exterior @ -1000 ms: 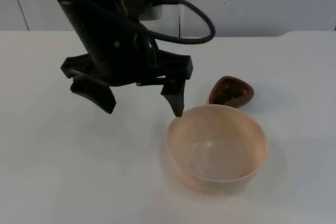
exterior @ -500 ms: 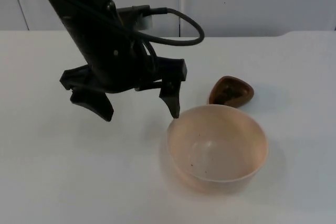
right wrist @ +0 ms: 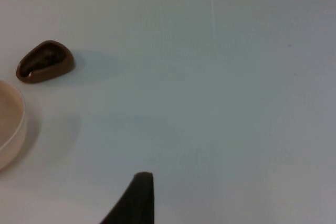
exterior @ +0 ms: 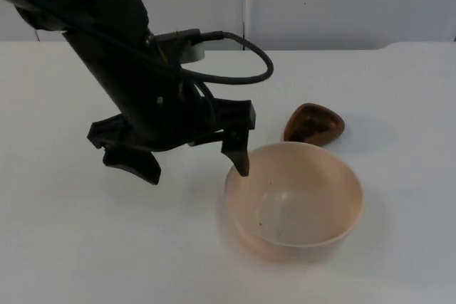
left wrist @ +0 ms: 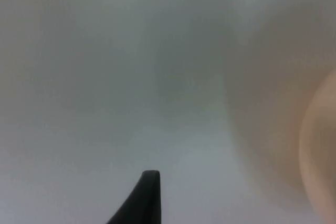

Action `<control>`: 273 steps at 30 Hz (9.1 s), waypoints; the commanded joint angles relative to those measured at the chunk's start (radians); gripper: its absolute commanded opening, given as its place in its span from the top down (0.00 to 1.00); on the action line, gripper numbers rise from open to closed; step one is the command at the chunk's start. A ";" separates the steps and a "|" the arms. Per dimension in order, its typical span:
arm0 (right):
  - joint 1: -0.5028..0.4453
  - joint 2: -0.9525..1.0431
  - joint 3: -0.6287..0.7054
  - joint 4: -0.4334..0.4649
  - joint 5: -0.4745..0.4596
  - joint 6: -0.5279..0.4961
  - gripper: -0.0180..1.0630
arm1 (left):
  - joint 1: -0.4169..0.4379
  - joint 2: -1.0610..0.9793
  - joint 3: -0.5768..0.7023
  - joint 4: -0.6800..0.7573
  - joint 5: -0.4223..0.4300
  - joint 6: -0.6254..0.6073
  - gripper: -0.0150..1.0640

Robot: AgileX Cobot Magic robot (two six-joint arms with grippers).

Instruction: Pick up the bowl with the left hand and pour the coffee beans from the cup into the bowl with the right hand.

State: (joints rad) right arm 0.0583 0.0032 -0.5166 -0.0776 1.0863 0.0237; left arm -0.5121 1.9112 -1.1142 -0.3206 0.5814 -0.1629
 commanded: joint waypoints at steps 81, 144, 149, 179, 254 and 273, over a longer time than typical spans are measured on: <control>-0.005 -0.003 0.003 -0.005 -0.009 -0.016 0.01 | 0.016 -0.049 0.001 -0.001 -0.006 0.029 0.99; -0.005 -0.003 -0.003 0.033 -0.013 -0.016 0.01 | -0.025 -0.086 0.003 -0.083 0.104 0.155 0.99; -0.005 0.103 -0.061 0.078 -0.017 -0.031 0.01 | -0.025 -0.086 0.003 -0.083 0.085 0.155 0.99; 0.015 1.117 -0.693 0.283 -0.071 -0.128 0.01 | -0.025 -0.086 0.003 0.208 0.086 -0.144 0.99; 0.324 2.424 -1.617 0.078 -0.052 -0.309 0.02 | -0.025 -0.086 0.003 0.208 0.073 -0.142 0.99; 0.324 2.523 -1.617 0.078 -0.074 -0.309 0.06 | -0.025 -0.086 0.003 0.208 0.073 -0.142 0.99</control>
State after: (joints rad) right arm 0.3769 2.5194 -2.1282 0.0000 1.0180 -0.2802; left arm -0.5344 1.8349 -1.1120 -0.1119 0.6617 -0.2966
